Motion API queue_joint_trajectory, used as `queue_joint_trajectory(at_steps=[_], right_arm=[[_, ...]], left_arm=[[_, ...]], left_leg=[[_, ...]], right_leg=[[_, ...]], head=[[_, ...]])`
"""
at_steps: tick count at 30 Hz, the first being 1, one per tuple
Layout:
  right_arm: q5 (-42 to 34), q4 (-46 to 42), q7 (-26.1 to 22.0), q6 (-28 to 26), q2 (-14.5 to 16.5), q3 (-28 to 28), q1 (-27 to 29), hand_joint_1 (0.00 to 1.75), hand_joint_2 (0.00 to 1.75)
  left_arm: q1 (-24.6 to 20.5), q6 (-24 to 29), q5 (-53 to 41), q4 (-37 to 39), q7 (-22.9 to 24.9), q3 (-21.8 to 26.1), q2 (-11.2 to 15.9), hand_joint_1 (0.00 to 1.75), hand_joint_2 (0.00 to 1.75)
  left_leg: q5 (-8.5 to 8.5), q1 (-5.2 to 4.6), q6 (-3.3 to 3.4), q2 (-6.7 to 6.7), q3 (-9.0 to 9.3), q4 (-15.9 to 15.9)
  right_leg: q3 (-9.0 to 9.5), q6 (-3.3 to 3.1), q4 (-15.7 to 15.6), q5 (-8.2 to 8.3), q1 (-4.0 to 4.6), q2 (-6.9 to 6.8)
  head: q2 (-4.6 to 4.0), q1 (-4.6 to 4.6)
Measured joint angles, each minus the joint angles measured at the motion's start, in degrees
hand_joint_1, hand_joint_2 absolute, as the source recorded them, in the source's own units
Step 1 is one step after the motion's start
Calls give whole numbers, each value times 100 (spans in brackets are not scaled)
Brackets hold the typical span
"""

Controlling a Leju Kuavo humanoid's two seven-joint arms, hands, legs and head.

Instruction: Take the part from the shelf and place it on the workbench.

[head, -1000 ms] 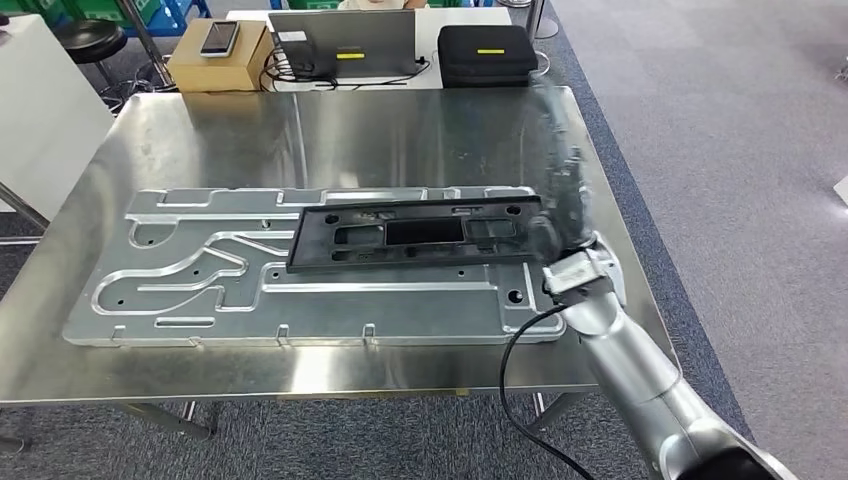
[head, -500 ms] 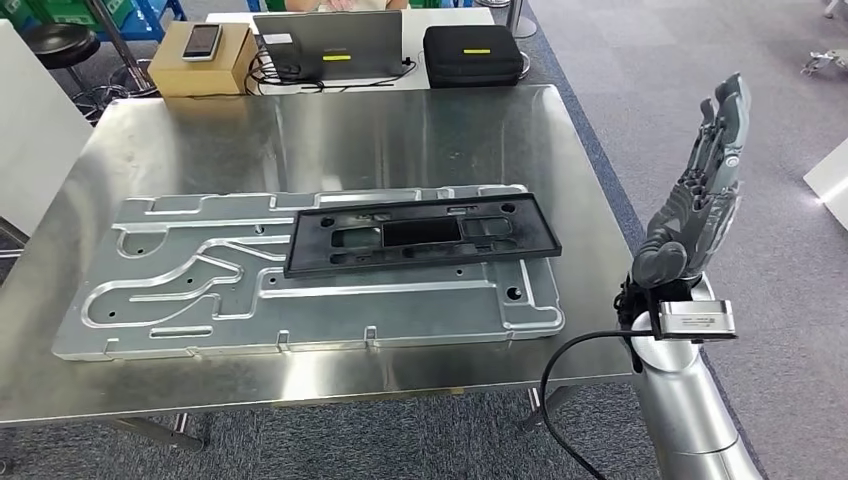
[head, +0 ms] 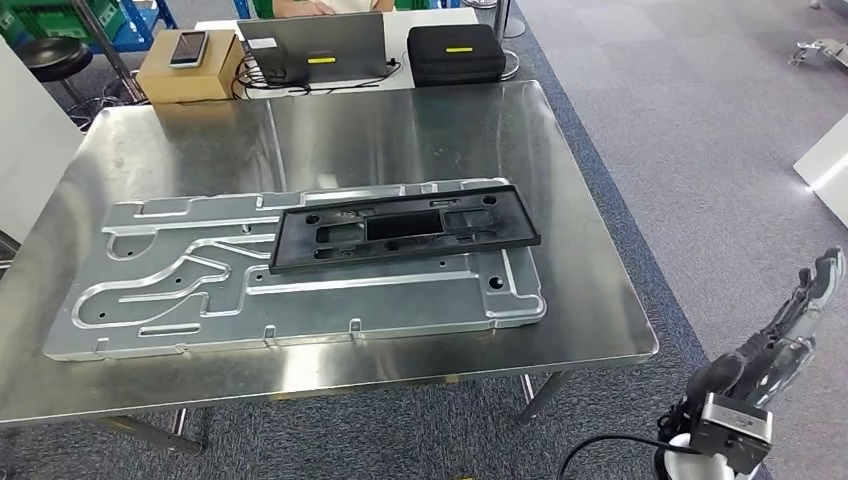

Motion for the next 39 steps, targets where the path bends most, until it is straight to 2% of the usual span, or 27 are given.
queue_joint_trajectory(at_steps=[2, 4, 5, 6, 7, 10, 12, 14, 15, 16, 17, 19, 20, 21, 22, 24, 26, 28, 30, 31, 33, 34, 35, 36, 37, 38, 39], right_arm=[[219, 114, 66, 80, 56, -213, 161, 0, 0], [419, 356, 81, 227, 62, -514, 273, 0, 0], [510, 509, 59, 330, 63, -704, 309, 0, 0], [606, 664, 37, 444, 64, -903, 329, 0, 0], [714, 826, 21, 565, 66, -1116, 336, 0, 0], [1006, 1291, 11, 849, 68, -1730, 310, 0, 0], [1168, 1605, -3, 967, 75, -2086, 273, 0, 0], [1329, 1920, -8, 1048, 104, -2387, 235, 0, 0], [1422, 2091, -9, 1086, 139, -2541, 211, 0, 0], [1517, 2270, -9, 1119, 188, -2697, 179, 0, 0], [1604, 2451, -9, 1147, 246, -2846, 141, 0, 0], [1719, 2766, -9, 1179, 404, -3097, 71, 0, 0], [1755, 2894, -9, 1182, 506, -3197, 42, 0, 0], [1801, 3030, -8, 1186, 624, -3298, 8, 0, 0], [1865, 3179, -5, 1188, 746, -3401, -37, 0, 0], [2096, 3613, 19, 1166, 973, -3652, -179, 0, 0], [2362, 4187, 28, 1078, 1148, -3935, -360, 0, 0], [2547, 4803, 59, 915, 1286, -4203, -496, 0, 0], [2767, 5476, 263, 711, 1356, -4435, -580, 0, 0], [2924, 5826, 456, 616, 1358, -4522, -615, 0, 0], [3257, 6501, 943, 471, 1340, -4638, -651, 0, 0], [3388, 6811, 1190, 439, 1321, -4673, -652, 0, 0], [3486, 7096, 1421, 452, 1300, -4702, -648, 0, 0], [3556, 7352, 1649, 519, 1279, -4725, -647, 0, 0], [3613, 7593, 1929, 666, 1252, -4744, -648, 0, 0], [3658, 7804, 2260, 890, 1224, -4760, -657, 0, 0], [3690, 7992, 2609, 1142, 1192, -4776, -670, 0, 0]], left_arm=[[5, 1, 2, -1, 0, 0, -1, 0, 0], [10, 4, 2, -2, 0, 0, -2, 0, 0], [14, 5, 1, -2, 0, 0, -3, 0, 0], [18, 6, 0, -2, 0, 0, -4, 0, 0], [19, 7, -1, -2, 1, 0, -5, 0, 0], [-8, 8, -2, -2, 13, 0, -4, 0, 0], [-18, 13, 1, -2, 25, 1, -6, 0, 0], [0, 21, 4, -2, 28, 6, -9, 0, 0], [5, 24, 4, -2, 25, 11, -12, 0, 0], [8, 25, 4, -2, 20, 16, -14, 0, 0], [9, 25, 5, -2, 15, 21, -15, 0, 0], [13, 24, 5, -2, 6, 31, -15, 0, 0], [17, 24, 5, -2, 5, 34, -15, 0, 0], [19, 24, 4, -2, 4, 37, -15, 0, 0], [19, 24, 4, -2, 4, 39, -15, 0, 0], [16, 24, 4, -2, 2, 41, -15, 0, 0], [9, 24, 4, -2, -3, 42, -15, 0, 0], [-1, 31, 4, -2, -8, 45, -13, 0, 0], [1, 34, 3, -2, -8, 57, -5, 0, 0], [8, 30, 0, -2, -7, 65, -4, 0, 0], [36, 21, -11, -2, -4, 77, -7, 0, 0], [51, 17, -23, -2, -4, 79, -9, 0, 0], [65, 15, -37, -2, -4, 79, -10, 0, 0], [76, 12, -51, -2, -6, 79, -11, 0, 0], [85, 9, -76, -2, -7, 79, -11, 0, 0], [91, 5, -105, -2, -8, 79, -12, 0, 0], [90, 2, -137, -2, -9, 79, -13, 0, 0]], left_leg=[[-414, 14, -42, -11, -157, 431], [-917, 25, -65, -16, -366, 1161], [-1053, 28, -73, -16, -390, 1411], [-1082, 30, -76, -16, -308, 1457], [-1011, 32, -71, -17, -108, 1264], [-691, 16, -9, -63, 733, 18], [-623, -18, 52, -95, 900, -295], [-515, -33, 126, -78, 853, -284], [-445, -29, 174, -58, 807, -296], [-368, -21, 218, -38, 743, -313], [-289, -10, 254, -17, 663, -326], [-162, -19, 284, 4, 493, -317], [-100, -26, 281, 12, 405, -305], [-40, -31, 272, 21, 313, -284], [13, -33, 259, 30, 221, -257], [93, -32, 226, 49, 66, -193], [158, -38, 174, 63, -22, -138], [240, -28, 101, 74, -49, -131], [278, -13, 28, 69, -85, -131], [156, -4, -3, 51, -137, -51], [-382, 28, -56, 11, -286, 404], [-686, 41, -81, 0, -360, 768], [-874, 50, -103, -3, -403, 1125], [-923, 55, -119, -4, -401, 1389], [-827, 58, -128, -4, -316, 1481], [-651, 60, -127, -6, -138, 1369], [-492, 63, -117, -10, 132, 1066]], right_leg=[[-90, -74, -25, 96, -24, -3], [-214, -94, -19, 184, -16, -3], [-280, -88, -13, 232, -14, -2], [-347, -76, -5, 280, -14, -1], [-410, -62, 6, 327, -15, 2], [-542, 15, 43, 452, -9, 3], [-561, 93, 37, 537, -3, -2], [-563, 170, 2, 618, -19, 1], [-589, 199, 26, 565, -30, 3], [-640, 223, 131, 402, -39, 5], [-715, 243, 347, 133, -46, 5], [-876, 274, 1050, -474, -49, 3], [-911, 288, 1390, -625, -49, 2], [-874, 294, 1597, -630, -47, 2], [-743, 292, 1611, -519, -45, 2], [-183, 253, 1017, -250, -35, -2], [408, 180, 170, -295, 1, -12], [596, 104, -197, -389, 47, -10], [515, 17, -230, -283, 42, -11], [454, -35, -246, -209, 31, -16], [300, -105, -263, -63, 21, -23], [210, -122, -256, 4, 26, -22], [119, -123, -246, 67, 33, -22], [26, -120, -230, 130, 37, -23], [-75, -111, -207, 191, 37, -22], [-175, -99, -178, 247, 37, -20], [-267, -82, -144, 299, 36, -17]], head=[[0, 0], [0, 0], [0, 0], [0, 0], [0, 0], [0, 1], [0, 0], [0, -1], [0, 1], [0, 1], [0, 2], [0, 2], [0, 2], [0, 2], [0, 1], [0, 1], [0, -1], [0, -1], [0, -1], [0, -1], [0, -2], [0, -1], [0, -2], [0, -2], [0, -1], [0, -2], [0, -2]])
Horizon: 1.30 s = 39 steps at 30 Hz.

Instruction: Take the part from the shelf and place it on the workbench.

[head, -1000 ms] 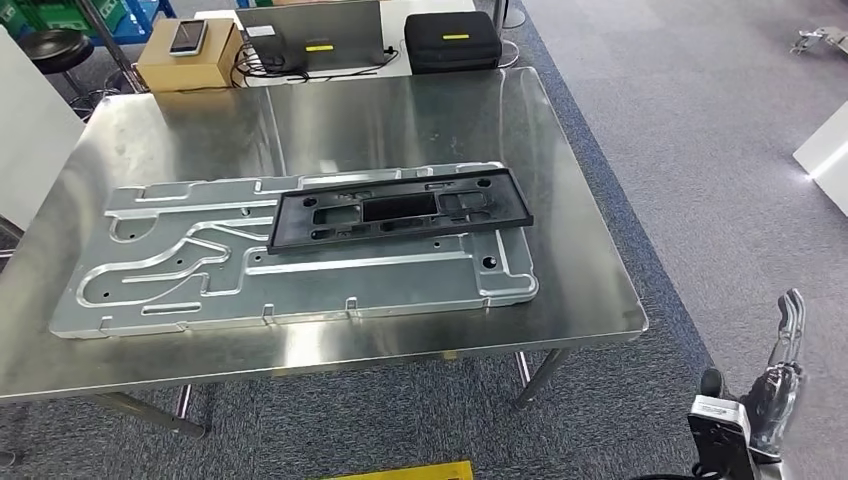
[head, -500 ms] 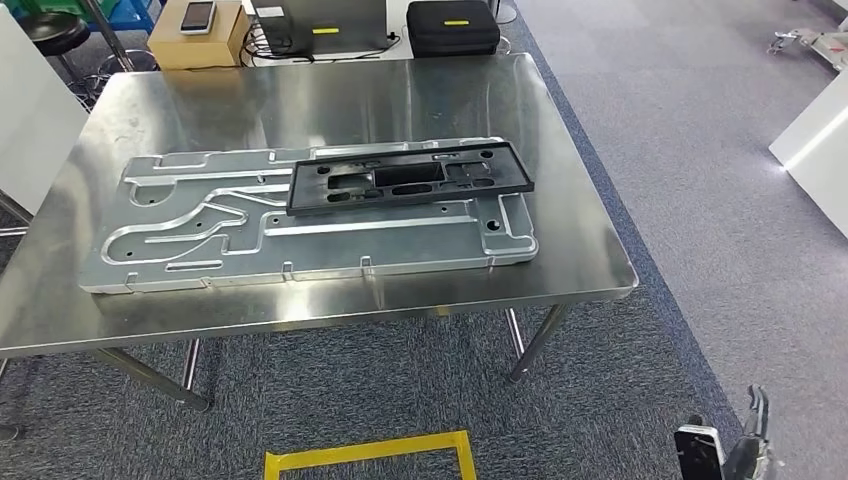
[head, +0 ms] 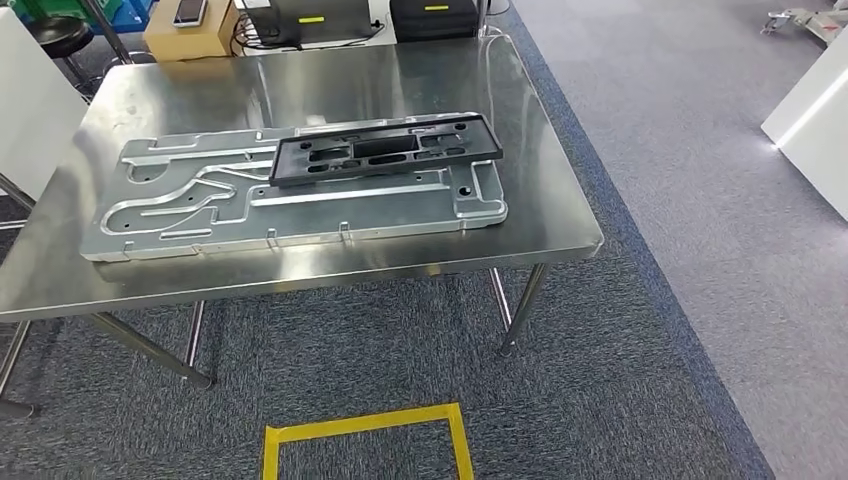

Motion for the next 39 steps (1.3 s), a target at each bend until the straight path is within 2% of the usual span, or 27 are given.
queue_joint_trajectory(at_steps=[1, 3, 4, 6, 7, 8, 10, 11, 12, 13, 14, 15, 16, 18, 19, 20, 22, 24, 26, 27, 28, 29, 31, 33, 34, 37, 39], right_arm=[[20, 179, 373, 271, -35, -19, -18, 0, 0], [29, 467, 974, 701, -97, -56, -53, 0, 0], [30, 591, 1200, 858, -124, -73, -70, 0, 0], [30, 779, 1445, 1026, -163, -99, -91, 0, 0], [31, 840, 1496, 1056, -170, -109, -101, 0, 0], [37, 892, 1538, 1082, -173, -118, -108, 0, 0], [102, 969, 1642, 1149, -173, -127, -128, 0, 0], [153, 1000, 1702, 1195, -173, -126, -137, 0, 0], [206, 1023, 1754, 1236, -173, -123, -147, 0, 0], [250, 1037, 1794, 1274, -173, -118, -157, 0, 0], [285, 1047, 1820, 1304, -173, -111, -167, 0, 0], [308, 1054, 1840, 1326, -173, -103, -181, 0, 0], [324, 1056, 1854, 1345, -173, -97, -198, 0, 0], [333, 1057, 1863, 1370, -173, -90, -231, 0, 0], [334, 1057, 1861, 1386, -173, -89, -242, 0, 0], [335, 1057, 1855, 1405, -173, -88, -246, 0, 0], [336, 1062, 1843, 1441, -181, -87, -244, 0, 0], [336, 1075, 1829, 1475, -234, -87, -241, 0, 0], [336, 1113, 1818, 1523, -344, -87, -235, 0, 0], [336, 1144, 1819, 1548, -408, -87, -230, 0, 0], [336, 1178, 1822, 1565, -472, -87, -226, 0, 0], [336, 1213, 1826, 1576, -534, -87, -224, 0, 0], [336, 1282, 1832, 1590, -653, -84, -228, 0, 0], [336, 1342, 1835, 1607, -758, -78, -231, 0, 0], [336, 1366, 1833, 1615, -795, -75, -231, 0, 0], [352, 1416, 1816, 1640, -837, -73, -219, 0, 0], [401, 1435, 1806, 1671, -839, -66, -220, 0, 0]], left_arm=[[-7, -4, -40, 0, 2, 0, 0, 0, 0], [-25, -20, -105, 1, 16, -2, -2, 0, 0], [-30, -29, -134, 1, 31, -3, -4, 0, 0], [-27, -41, -165, 3, 57, -7, -16, 0, 0], [-29, -43, -174, 4, 67, -8, -24, 0, 0], [-32, -45, -178, 4, 74, -9, -31, 0, 0], [-38, -55, -200, 5, 120, -16, -41, 0, 0], [-37, -63, -217, 5, 161, -23, -45, 0, 0], [-36, -70, -246, 5, 213, -33, -51, 0, 0], [-37, -75, -284, 7, 271, -49, -61, 0, 0], [-39, -78, -323, 8, 327, -68, -73, 0, 0], [-43, -79, -363, 9, 379, -84, -87, 0, 0], [-50, -79, -391, 10, 423, -97, -103, 0, 0], [-65, -79, -415, 16, 475, -109, -141, 0, 0], [-73, -78, -417, 20, 490, -111, -158, 0, 0], [-77, -78, -420, 24, 497, -114, -172, 0, 0], [-77, -71, -422, 28, 507, -115, -188, 0, 0], [-60, -63, -425, 32, 515, -117, -203, 0, 0], [-44, -59, -435, 35, 519, -125, -213, 0, 0], [-41, -58, -446, 35, 514, -129, -213, 0, 0], [-39, -57, -460, 35, 507, -134, -213, 0, 0], [-37, -57, -474, 35, 498, -139, -213, 0, 0], [-42, -57, -491, 35, 478, -148, -211, 0, 0], [-59, -58, -507, 34, 460, -172, -211, 0, 0], [-65, -58, -514, 34, 452, -187, -211, 0, 0], [-47, -58, -527, 35, 439, -216, -211, 0, 0], [-39, -51, -529, 34, 431, -229, -201, 0, 0]], left_leg=[[52, -7, 18, -9, 351, -453], [-63, -32, 82, -29, 872, -1243], [-128, -51, 120, -35, 980, -1440], [-60, -57, 213, -16, 923, -1484], [3, -51, 270, 4, 863, -1486], [79, -40, 321, 24, 789, -1496], [234, -39, 380, 47, 597, -1491], [310, -42, 385, 53, 492, -1480], [384, -46, 383, 59, 382, -1462], [455, -48, 375, 66, 266, -1433], [520, -50, 363, 71, 148, -1395], [578, -50, 347, 74, 32, -1351], [628, -52, 329, 76, -67, -1303], [714, -64, 278, 81, -191, -1228], [764, -65, 247, 87, -220, -1214], [818, -65, 213, 92, -237, -1216], [790, -50, 151, 74, -291, -1177], [353, -30, 103, 29, -426, -830], [-214, -15, 60, 7, -599, -110], [-329, -12, 41, 6, -640, 223], [-301, -9, 29, 5, -612, 425], [-155, -6, 25, 5, -497, 427], [108, 1, 40, -2, 26, -171], [33, -16, 88, -24, 597, -1022], [-54, -29, 120, -36, 736, -1275], [3, -36, 252, -19, 674, -1398], [134, -22, 348, 12, 542, -1416]], right_leg=[[-80, 24, 39, 47, 5, 6], [-159, 82, 90, 141, 15, 9], [-170, 117, 92, 196, 14, 9], [-189, 189, 80, 279, 0, 17], [-227, 224, 134, 190, -9, 23], [-285, 255, 284, -25, -15, 29], [-445, 308, 911, -682, -25, 29], [-509, 328, 1294, -925, -25, 29], [-529, 343, 1608, -1010, -25, 29], [-473, 349, 1769, -934, -25, 29], [-322, 345, 1736, -759, -24, 29], [-65, 328, 1494, -581, -21, 29], [280, 299, 1084, -506, -13, 28], [908, 225, 178, -646, 17, 26], [1066, 189, -92, -739, 35, 27], [1105, 156, -219, -762, 45, 27], [1009, 73, -231, -658, 23, 8], [873, -4, -241, -521, -2, -17], [698, -26, -219, -392, 6, -24], [595, -21, -194, -330, 7, -26], [483, -12, -156, -273, 6, -28], [370, 0, -109, -224, 3, -28], [161, 39, 1, -143, -5, -24], [30, 100, 82, -68, 5, -21], [0, 133, 99, -28, 9, -23], [-74, 230, 126, 26, 2, -12], [-197, 282, 436, -361, -12, 5]], head=[[0, 0], [0, 1], [0, 1], [0, 1], [0, 1], [0, 2], [0, 2], [0, 2], [0, 2], [0, 2], [0, 2], [0, 2], [0, 2], [0, 2], [0, 2], [0, 2], [0, 2], [0, 2], [0, 1], [0, 1], [0, 0], [0, 0], [0, -1], [0, 0], [0, 1], [0, 1], [0, 2]])
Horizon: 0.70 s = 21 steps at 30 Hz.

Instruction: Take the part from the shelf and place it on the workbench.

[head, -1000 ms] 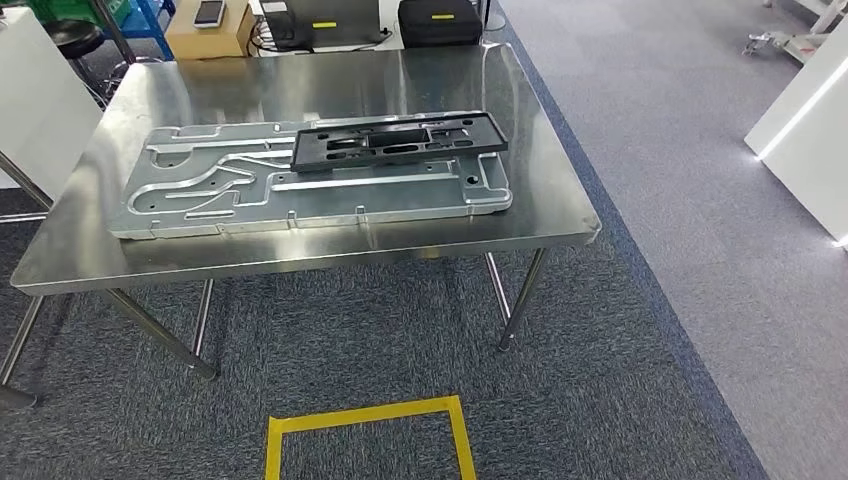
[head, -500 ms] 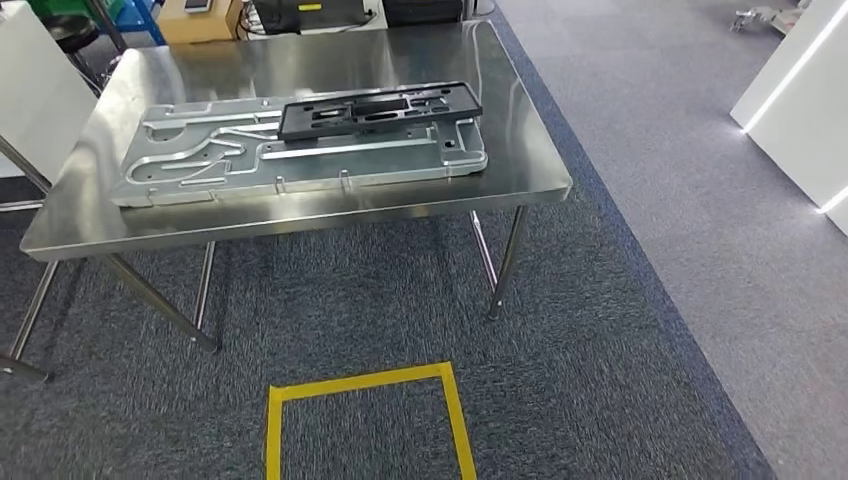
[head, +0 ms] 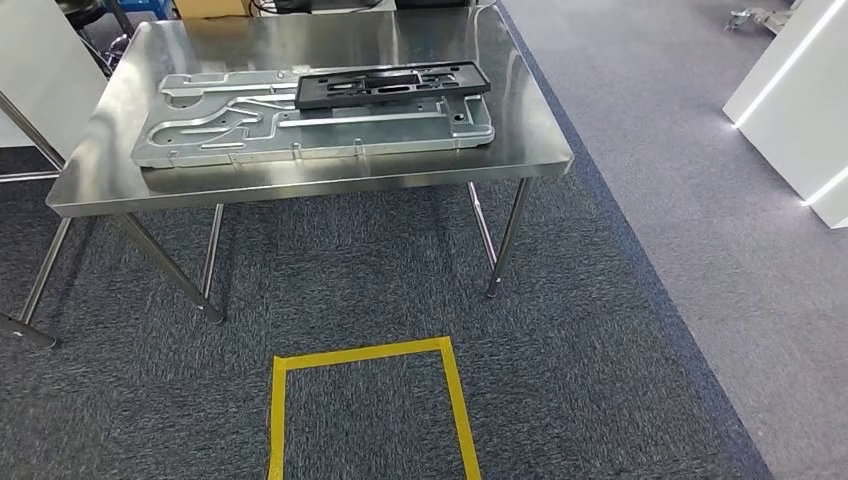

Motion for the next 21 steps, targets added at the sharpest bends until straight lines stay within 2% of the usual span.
queue_joint_trajectory(at_steps=[2, 3, 4, 5, 6, 7, 8, 9, 10, 11, 13, 14, 15, 16, 17, 18, 19, 20, 21], right_arm=[[48, 19, -34, 60, 12, 15, -8, 0, 0], [62, 28, -61, 90, 31, 22, -11, 0, 0], [72, 34, -87, 113, 54, 27, -15, 0, 0], [80, 39, -107, 130, 77, 31, -20, 0, 0], [85, 40, -126, 141, 92, 35, -24, 0, 0], [83, 40, -150, 151, 98, 39, -31, 0, 0], [73, 41, -178, 159, 101, 42, -41, 0, 0], [56, 43, -208, 163, 101, 44, -50, 0, 0], [38, 46, -233, 164, 101, 45, -58, 0, 0], [24, 51, -251, 165, 101, 45, -64, 0, 0], [13, 72, -270, 165, 100, 45, -69, 0, 0], [11, 82, -274, 166, 94, 45, -77, 0, 0], [10, 92, -279, 168, 84, 45, -84, 0, 0], [10, 102, -284, 171, 67, 45, -92, 0, 0], [9, 109, -290, 178, 40, 45, -96, 0, 0], [9, 120, -296, 188, 11, 45, -96, 0, 0], [9, 134, -303, 199, -21, 45, -97, 0, 0], [9, 150, -314, 212, -51, 45, -98, 0, 0], [9, 163, -328, 226, -73, 45, -100, 0, 0]], left_arm=[[-1, 9, 1, -1, -9, -7, 22, 0, 0], [1, 11, 1, -1, -11, -7, 37, 0, 0], [2, 13, 2, -1, -13, -7, 51, 0, 0], [2, 14, 2, -1, -14, -7, 63, 0, 0], [2, 15, 1, -1, -18, -7, 73, 0, 0], [2, 16, -4, -1, -28, -8, 78, 0, 0], [4, 16, -17, -1, -46, -9, 82, 0, 0], [7, 16, -34, -1, -67, -11, 87, 0, 0], [10, 16, -51, -1, -88, -14, 95, 0, 0], [10, 16, -65, -1, -104, -16, 103, 0, 0], [11, 15, -79, -1, -116, -18, 130, 0, 0], [14, 14, -87, -1, -119, -19, 141, 0, 0], [19, 12, -96, -1, -119, -20, 152, 0, 0], [20, 10, -102, -1, -119, -20, 162, 0, 0], [19, 9, -108, -1, -121, -20, 170, 0, 0], [15, 9, -109, -1, -122, -20, 179, 0, 0], [12, 9, -110, -1, -124, -20, 186, 0, 0], [10, 9, -110, -1, -126, -20, 191, 0, 0], [8, 8, -111, -1, -126, -20, 195, 0, 0]], left_leg=[[121, -10, 41, 10, -147, 10], [177, -16, 41, 12, -222, 21], [231, -21, 34, 15, -301, 39], [281, -23, 23, 18, -387, 63], [325, -24, 10, 19, -471, 92], [365, -24, -6, 18, -548, 124], [402, -34, -27, 15, -615, 159], [440, -41, -54, 15, -663, 183], [483, -46, -85, 15, -695, 196], [530, -48, -118, 17, -715, 197], [583, -42, -184, 10, -745, 190], [493, -38, -214, 2, -786, 250], [298, -30, -240, -7, -850, 412], [19, -15, -261, -14, -937, 688], [-271, -6, -283, -15, -1031, 1058], [-479, 1, -300, -15, -1104, 1444], [-554, 1, -311, -15, -1123, 1729], [-495, 1, -313, -16, -1060, 1845], [-341, 1, -304, -17, -901, 1752]], right_leg=[[-166, 32, 700, -595, -14, 4], [-220, 43, 1048, -752, -15, 4], [-218, 48, 1277, -774, -15, 4], [-129, 45, 1316, -668, -15, 4], [64, 34, 1129, -490, -14, 4], [346, 14, 765, -330, -14, 4], [663, -11, 297, -262, -4, 4], [935, -40, -133, -275, 7, 5], [1108, -67, -430, -322, 22, 6], [1175, -95, -583, -366, 40, 7], [1118, -168, -621, -299, 32, -8], [1064, -218, -628, -241, 19, -20], [1001, -262, -635, -177, 5, -34], [927, -295, -626, -116, 2, -49], [842, -314, -605, -62, 8, -50], [750, -318, -572, -12, 16, -57], [649, -319, -532, 36, 22, -61], [542, -317, -486, 82, 28, -64], [436, -311, -438, 126, 32, -63]], head=[[0, 0], [0, 0], [0, 0], [0, 0], [0, 0], [0, 0], [0, 0], [0, 0], [0, -1], [0, -1], [0, -1], [0, -1], [0, -1], [0, -1], [0, -1], [0, -1], [0, -1], [0, -1], [0, -2]])
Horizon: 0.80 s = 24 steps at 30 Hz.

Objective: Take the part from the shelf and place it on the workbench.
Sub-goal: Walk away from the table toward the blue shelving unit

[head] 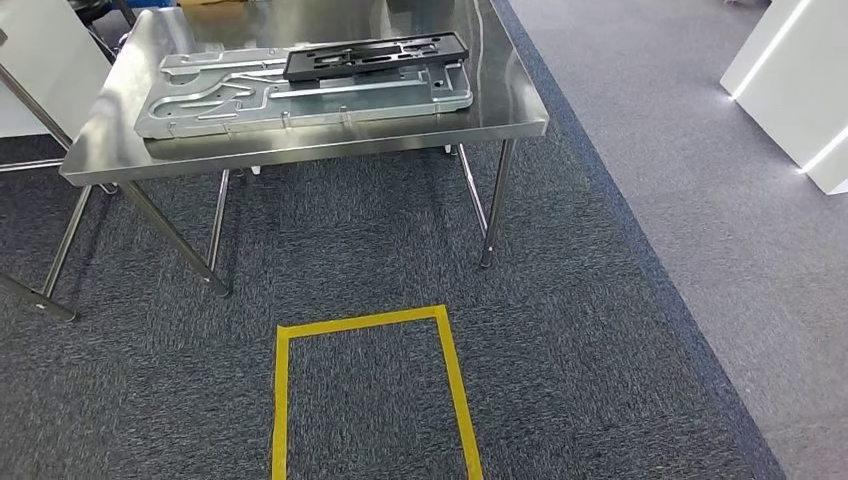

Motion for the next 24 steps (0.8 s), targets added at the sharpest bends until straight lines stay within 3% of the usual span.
queue_joint_trajectory(at_steps=[2, 4, 6, 8, 9, 12, 13, 14, 15, 17, 19, 20, 21, 22, 23, 24], right_arm=[[1, 20, -43, 31, -21, 1, -7, 0, 0], [5, 35, -99, 60, -25, 5, -11, 0, 0], [12, 50, -157, 81, -26, 10, -11, 0, 0], [16, 63, -193, 96, -26, 12, -14, 0, 0], [17, 69, -209, 101, -25, 13, -13, 0, 0], [20, 85, -269, 120, -4, 13, -10, 0, 0], [23, 90, -286, 129, 10, 14, -11, 0, 0], [30, 93, -302, 137, 23, 16, -15, 0, 0], [38, 94, -315, 143, 32, 20, -19, 0, 0], [66, 94, -338, 152, 33, 39, -25, 0, 0], [83, 95, -352, 157, 33, 62, -31, 0, 0], [83, 97, -354, 157, 33, 69, -35, 0, 0], [78, 99, -355, 156, 33, 72, -43, 0, 0], [66, 103, -354, 155, 33, 72, -50, 0, 0], [51, 109, -353, 154, 33, 72, -58, 0, 0], [37, 112, -352, 154, 30, 71, -66, 0, 0]], left_arm=[[-16, -1, -1, 0, -3, -1, 12, 0, 0], [-46, -1, 0, -1, -16, -3, 28, 0, 0], [-60, 1, 5, -1, -37, -6, 38, 0, 0], [-60, 4, 10, -1, -49, -7, 43, 0, 0], [-61, 5, 12, -1, -52, -7, 46, 0, 0], [-61, 9, 10, -1, -60, -7, 48, 0, 0], [-59, 12, 7, -1, -61, -7, 48, 0, 0], [-56, 14, 3, -1, -61, -7, 48, 0, 0], [-55, 16, -1, -1, -62, -7, 48, 0, 0], [-64, 16, -11, -1, -62, -9, 48, 0, 0], [-85, 16, -26, -1, -64, -17, 48, 0, 0], [-89, 17, -35, -1, -67, -22, 49, 0, 0], [-82, 22, -42, -1, -70, -26, 50, 0, 0], [-68, 31, -50, -1, -72, -28, 52, 0, 0], [-56, 43, -54, -1, -72, -28, 53, 0, 0], [-49, 55, -56, 0, -70, -28, 52, 0, 0]], left_leg=[[232, -9, 54, -8, 564, -705], [165, -38, 109, -15, 1079, -1503], [121, -72, 148, -15, 1204, -1808], [251, -56, 211, 8, 1109, -1832], [329, -44, 254, 21, 1044, -1849], [545, -34, 318, 36, 785, -1846], [616, -35, 309, 35, 682, -1829], [688, -33, 295, 30, 570, -1805], [753, -29, 275, 16, 458, -1773], [880, -18, 223, -32, 212, -1679], [990, -29, 168, -77, 14, -1565], [1048, -34, 140, -92, -39, -1536], [1112, -37, 105, -104, -71, -1529], [1181, -29, 64, -121, -90, -1545], [1168, -16, 28, -130, -115, -1535], [1044, -4, -1, -129, -160, -1449]], right_leg=[[-176, 23, 88, 83, 10, 7], [-264, 73, 131, 171, 19, 5], [-295, 141, 118, 284, 6, -2], [-345, 211, 144, 263, -11, 12], [-395, 244, 257, 94, -17, 26], [-617, 320, 1159, -776, -53, 49], [-658, 338, 1489, -914, -64, 49], [-642, 352, 1704, -895, -76, 50], [-564, 360, 1768, -759, -87, 52], [-97, 359, 1333, -420, -114, 120], [588, 316, 410, -474, -114, 230], [805, 283, 77, -581, -103, 267], [905, 242, -111, -651, -81, 269], [887, 188, -141, -646, -77, 258], [828, 135, -124, -584, -75, 234], [765, 74, -118, -516, -76, 208]], head=[[0, -1], [0, 1], [0, 1], [0, 1], [0, 1], [0, 2], [0, 2], [0, 2], [0, 2], [0, 2], [0, 2], [0, 2], [0, 2], [0, 2], [0, 1], [0, 1]])
